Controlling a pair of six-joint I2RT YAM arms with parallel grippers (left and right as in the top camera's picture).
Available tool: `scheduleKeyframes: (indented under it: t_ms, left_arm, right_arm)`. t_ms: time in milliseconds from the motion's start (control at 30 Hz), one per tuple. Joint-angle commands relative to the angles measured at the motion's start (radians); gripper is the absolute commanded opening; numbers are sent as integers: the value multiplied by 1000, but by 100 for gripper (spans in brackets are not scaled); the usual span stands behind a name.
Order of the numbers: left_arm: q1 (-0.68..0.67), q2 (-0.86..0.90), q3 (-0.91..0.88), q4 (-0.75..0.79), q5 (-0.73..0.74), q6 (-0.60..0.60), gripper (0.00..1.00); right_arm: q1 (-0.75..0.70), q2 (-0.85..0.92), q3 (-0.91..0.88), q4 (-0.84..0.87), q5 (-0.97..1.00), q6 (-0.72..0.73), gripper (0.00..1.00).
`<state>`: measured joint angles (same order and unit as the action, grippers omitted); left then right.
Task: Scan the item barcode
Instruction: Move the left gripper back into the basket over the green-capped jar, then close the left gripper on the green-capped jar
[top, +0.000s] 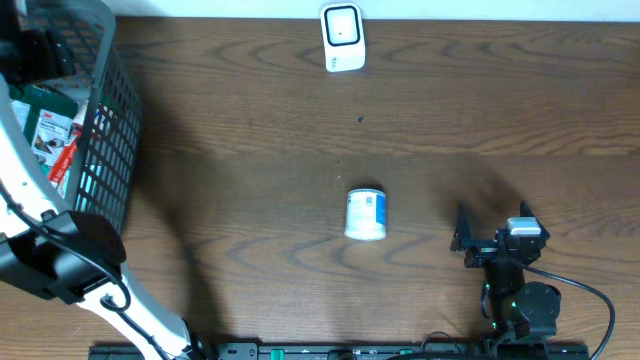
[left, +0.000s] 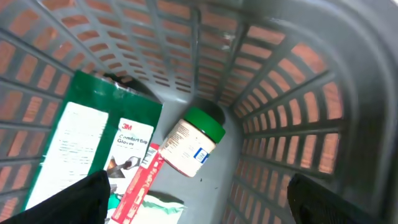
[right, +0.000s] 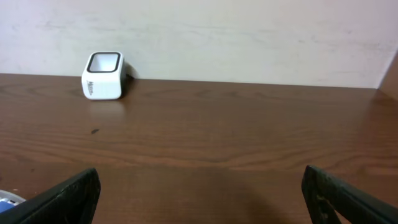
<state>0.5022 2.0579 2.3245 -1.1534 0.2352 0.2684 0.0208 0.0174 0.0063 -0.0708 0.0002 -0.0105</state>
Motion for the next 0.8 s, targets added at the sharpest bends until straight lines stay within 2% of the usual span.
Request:
scheduleKeyframes:
  t_ms: [0,400,767]
  left_arm:
    - [5,94,-60,3,8,11,89]
    - [5,291,-82,70,16,140,90]
    - [5,354,-84,80,60,142,86]
  right_arm:
    - [-6,-4,-1,-4,10,10,99]
    - [-6,-4,-1,-4,10,10,99]
    - [-6,-4,-1,-4,10,10,99]
